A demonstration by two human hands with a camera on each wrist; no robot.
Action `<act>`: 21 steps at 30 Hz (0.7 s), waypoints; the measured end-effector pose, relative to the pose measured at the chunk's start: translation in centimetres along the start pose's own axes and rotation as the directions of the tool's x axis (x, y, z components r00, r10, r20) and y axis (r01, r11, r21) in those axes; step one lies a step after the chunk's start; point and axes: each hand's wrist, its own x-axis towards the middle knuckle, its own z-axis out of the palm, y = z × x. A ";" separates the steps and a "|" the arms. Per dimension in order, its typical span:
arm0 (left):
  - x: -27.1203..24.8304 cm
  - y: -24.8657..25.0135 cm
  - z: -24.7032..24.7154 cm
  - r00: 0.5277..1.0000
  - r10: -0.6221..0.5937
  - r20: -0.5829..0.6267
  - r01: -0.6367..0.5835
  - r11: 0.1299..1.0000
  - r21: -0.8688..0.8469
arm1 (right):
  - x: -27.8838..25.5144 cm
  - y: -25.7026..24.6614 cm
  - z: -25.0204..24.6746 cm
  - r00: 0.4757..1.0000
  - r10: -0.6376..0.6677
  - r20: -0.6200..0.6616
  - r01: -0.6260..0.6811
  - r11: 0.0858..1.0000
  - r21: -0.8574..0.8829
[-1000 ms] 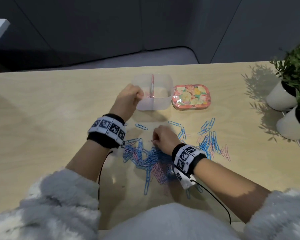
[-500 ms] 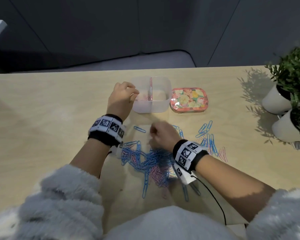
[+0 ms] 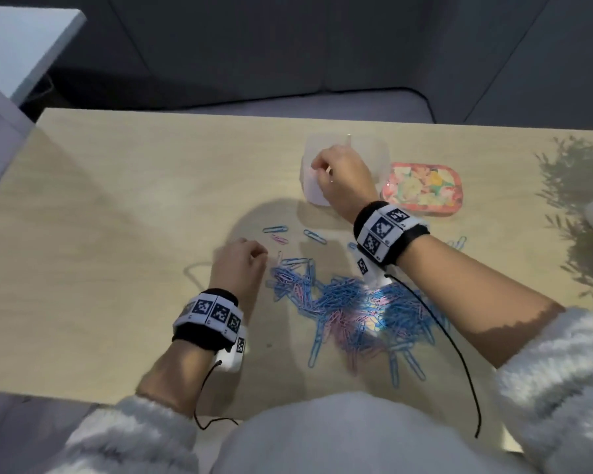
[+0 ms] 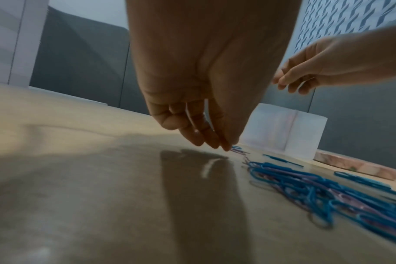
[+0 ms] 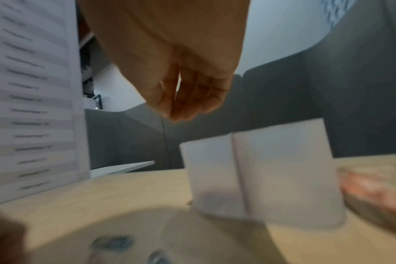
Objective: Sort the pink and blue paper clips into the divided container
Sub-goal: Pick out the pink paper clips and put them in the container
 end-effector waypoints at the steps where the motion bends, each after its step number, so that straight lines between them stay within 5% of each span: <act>1: 0.0 0.2 0.1 1.000 -0.011 0.006 0.011 1.000 0.004 | -1.2 -0.3 1.1 0.995 -0.029 0.099 0.028 1.000 0.010; 3: 0.3 0.7 0.4 1.000 -0.021 0.015 0.021 1.000 -0.005 | -3.4 -0.6 3.2 0.925 0.008 0.379 0.004 1.000 -0.031; 6: 0.8 1.3 0.9 0.998 -0.050 0.041 0.051 0.998 -0.037 | -5.6 0.0 5.6 0.846 0.114 0.521 -0.080 0.993 -0.088; 11: 1.6 0.7 1.1 0.998 -0.058 0.041 0.058 0.998 -0.017 | -6.6 1.6 6.1 0.833 0.140 0.536 -0.081 0.988 -0.131; 15: 1.6 0.0 0.9 1.000 0.024 0.009 -0.024 1.000 0.001 | -6.8 3.2 5.0 0.890 0.246 0.384 -0.196 0.967 -0.165; 18: 0.8 0.0 0.9 0.984 0.167 0.057 -0.169 0.985 0.040 | -7.6 2.2 4.9 0.929 0.168 0.330 -0.124 0.981 -0.149; 21: 0.4 -0.2 1.2 0.976 0.195 0.093 -0.201 0.978 0.061 | -9.1 0.0 6.2 0.888 0.083 0.453 -0.032 0.992 -0.120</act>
